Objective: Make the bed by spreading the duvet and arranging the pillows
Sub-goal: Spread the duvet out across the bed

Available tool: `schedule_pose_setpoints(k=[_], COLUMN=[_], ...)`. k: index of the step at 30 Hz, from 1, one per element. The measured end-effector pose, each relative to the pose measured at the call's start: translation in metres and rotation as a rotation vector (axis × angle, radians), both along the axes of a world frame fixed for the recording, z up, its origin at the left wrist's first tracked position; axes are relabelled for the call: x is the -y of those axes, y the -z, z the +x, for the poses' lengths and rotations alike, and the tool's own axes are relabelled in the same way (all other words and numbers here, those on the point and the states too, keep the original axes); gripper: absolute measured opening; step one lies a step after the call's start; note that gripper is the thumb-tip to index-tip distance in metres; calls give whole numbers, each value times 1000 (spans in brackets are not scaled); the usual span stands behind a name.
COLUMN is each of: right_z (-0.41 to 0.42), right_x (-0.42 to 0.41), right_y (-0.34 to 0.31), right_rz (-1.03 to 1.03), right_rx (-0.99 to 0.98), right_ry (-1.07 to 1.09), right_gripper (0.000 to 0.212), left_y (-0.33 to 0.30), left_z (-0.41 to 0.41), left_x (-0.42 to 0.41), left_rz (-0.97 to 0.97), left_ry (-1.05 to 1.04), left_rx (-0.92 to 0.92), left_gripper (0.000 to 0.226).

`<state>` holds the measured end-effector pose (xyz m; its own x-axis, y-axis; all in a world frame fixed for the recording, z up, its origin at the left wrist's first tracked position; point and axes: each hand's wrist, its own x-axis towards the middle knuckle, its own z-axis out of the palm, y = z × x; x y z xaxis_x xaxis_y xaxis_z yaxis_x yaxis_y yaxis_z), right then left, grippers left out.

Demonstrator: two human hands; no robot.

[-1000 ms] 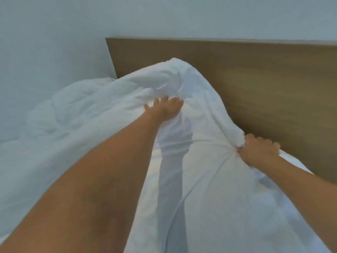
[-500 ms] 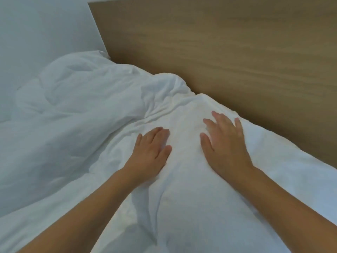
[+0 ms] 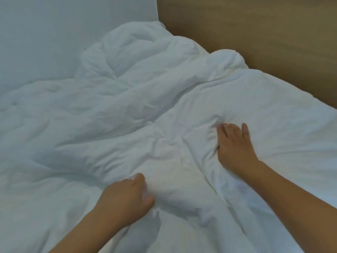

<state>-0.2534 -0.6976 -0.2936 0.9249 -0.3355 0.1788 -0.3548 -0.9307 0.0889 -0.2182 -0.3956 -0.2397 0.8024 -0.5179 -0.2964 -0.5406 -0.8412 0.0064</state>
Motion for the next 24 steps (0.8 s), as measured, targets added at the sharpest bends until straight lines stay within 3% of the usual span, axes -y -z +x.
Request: schedule_pose_setpoints(k=[2, 4, 7, 9, 13, 16, 24], right_z=[-14, -40, -73, -82, -77, -52, 0], right_x=[-48, -109, -186, -212, -231, -224, -220], right_y=[-11, -17, 8, 51, 108, 120, 113], right_rz=[96, 209, 274, 193, 172, 140, 159], right_rx=[163, 90, -335, -450, -429, -448, -518], right_ry=[-93, -318, -390, -281, -118, -137, -4], right_gripper=[36, 27, 70, 98, 96, 99, 116], left_y=[10, 35, 68, 92, 139, 160, 158], left_z=[10, 25, 38, 38, 28, 50, 93], left_x=[-37, -73, -111, -128, -152, -156, -134], left_rz=[141, 210, 119, 51, -77, -146, -18], left_ry=[-78, -126, -152, -133, -59, -47, -33], left_rx=[-147, -258, -420, -487, -318, -224, -325], left_gripper=[39, 73, 108, 115, 84, 64, 54])
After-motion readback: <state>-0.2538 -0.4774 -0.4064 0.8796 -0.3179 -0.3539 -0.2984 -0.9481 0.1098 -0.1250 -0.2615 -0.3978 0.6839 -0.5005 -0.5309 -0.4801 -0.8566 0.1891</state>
